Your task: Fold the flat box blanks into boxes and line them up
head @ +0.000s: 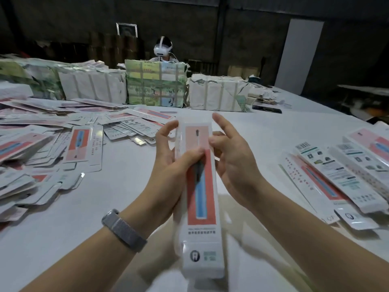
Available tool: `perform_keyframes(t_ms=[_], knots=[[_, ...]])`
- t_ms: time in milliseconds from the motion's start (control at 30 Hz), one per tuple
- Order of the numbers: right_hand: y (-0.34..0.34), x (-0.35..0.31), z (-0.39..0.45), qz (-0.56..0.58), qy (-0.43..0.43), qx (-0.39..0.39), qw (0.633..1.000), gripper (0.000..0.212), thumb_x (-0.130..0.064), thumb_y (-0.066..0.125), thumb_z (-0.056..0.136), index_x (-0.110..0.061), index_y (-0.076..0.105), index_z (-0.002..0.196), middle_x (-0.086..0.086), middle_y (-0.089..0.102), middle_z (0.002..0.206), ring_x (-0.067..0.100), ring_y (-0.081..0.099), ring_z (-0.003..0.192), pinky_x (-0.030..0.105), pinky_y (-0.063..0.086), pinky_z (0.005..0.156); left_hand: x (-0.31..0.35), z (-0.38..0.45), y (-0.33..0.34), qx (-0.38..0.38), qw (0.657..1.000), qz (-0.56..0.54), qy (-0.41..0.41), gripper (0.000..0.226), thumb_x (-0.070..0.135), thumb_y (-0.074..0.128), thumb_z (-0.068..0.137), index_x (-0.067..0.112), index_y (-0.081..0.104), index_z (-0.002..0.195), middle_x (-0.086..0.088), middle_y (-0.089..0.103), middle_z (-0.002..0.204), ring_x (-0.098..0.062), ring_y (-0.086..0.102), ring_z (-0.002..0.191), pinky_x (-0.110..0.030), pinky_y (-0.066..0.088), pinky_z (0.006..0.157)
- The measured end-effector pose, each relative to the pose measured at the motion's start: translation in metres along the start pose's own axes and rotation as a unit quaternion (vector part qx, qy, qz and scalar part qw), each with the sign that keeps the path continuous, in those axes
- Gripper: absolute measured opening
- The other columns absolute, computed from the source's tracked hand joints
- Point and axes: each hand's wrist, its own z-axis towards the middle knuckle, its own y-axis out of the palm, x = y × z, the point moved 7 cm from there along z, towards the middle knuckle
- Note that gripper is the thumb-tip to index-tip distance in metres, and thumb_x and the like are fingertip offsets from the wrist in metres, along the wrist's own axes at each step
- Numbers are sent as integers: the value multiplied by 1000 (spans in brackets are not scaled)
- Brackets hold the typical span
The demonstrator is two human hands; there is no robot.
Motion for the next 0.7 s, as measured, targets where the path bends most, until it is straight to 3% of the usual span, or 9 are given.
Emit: perform_keyframes(t_ms=[67,167,300,500,633,700], knots=[[-1,3,-3,-20,3,-1,1000,30,-26,52,93,-43,54,119,21,66,110,25,68,86,45,58,83,-4,0,-4,1,1000,10,-8,32,18,48,105,44,40,123,-1,77,89,-19,72,68,-27,58,58],[0,6,-9,-36,2,-15,999,27,-26,45,104,-45,52,121,5,72,112,22,74,81,32,60,66,-5,0,-4,2,999,51,13,36,28,51,98,53,38,120,5,75,91,-24,75,73,-28,59,61],[8,11,-13,0,-2,-19,1000,30,-30,45,103,-49,49,126,-8,70,116,22,73,97,32,61,74,-7,0,-2,3,999,46,10,53,33,59,86,60,33,123,3,75,103,-27,76,82,-30,60,66],[9,5,-12,-38,-44,7,998,28,-33,48,102,-43,50,128,-1,66,119,19,72,98,29,60,72,0,3,7,-10,999,31,39,48,33,48,89,51,32,131,9,74,94,-18,75,78,-26,59,66],[9,-3,-9,-30,-66,15,997,26,-35,49,99,-44,52,123,4,66,120,19,71,100,29,59,75,7,8,13,-15,998,19,49,44,28,45,85,38,39,128,0,72,92,-15,71,75,-28,58,65],[10,-4,-8,-32,-69,13,997,24,-34,47,100,-42,53,121,3,66,119,18,71,99,28,59,74,8,8,14,-22,998,26,50,43,27,44,84,34,40,127,3,71,88,-13,70,73,-27,57,64]])
